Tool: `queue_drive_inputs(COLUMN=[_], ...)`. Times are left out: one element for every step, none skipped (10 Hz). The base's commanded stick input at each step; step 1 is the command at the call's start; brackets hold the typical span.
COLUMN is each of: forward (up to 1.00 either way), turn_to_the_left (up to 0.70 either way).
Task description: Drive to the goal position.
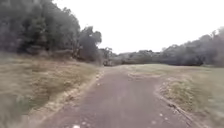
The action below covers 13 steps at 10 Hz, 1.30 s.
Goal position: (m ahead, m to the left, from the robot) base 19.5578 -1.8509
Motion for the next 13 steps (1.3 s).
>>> queue_drive_inputs(forward=[0.6, 0.6, 0.6, 0.6, 0.6, 0.6, 0.6, 0.6, 0.6, 0.6, 0.6, 0.6, 0.6], turn_to_the_left=[0.0, 0.0, 0.0, 0.0, 0.0, 0.0, 0.0, 0.0, -0.01, -0.05, -0.14, -0.15, -0.15])
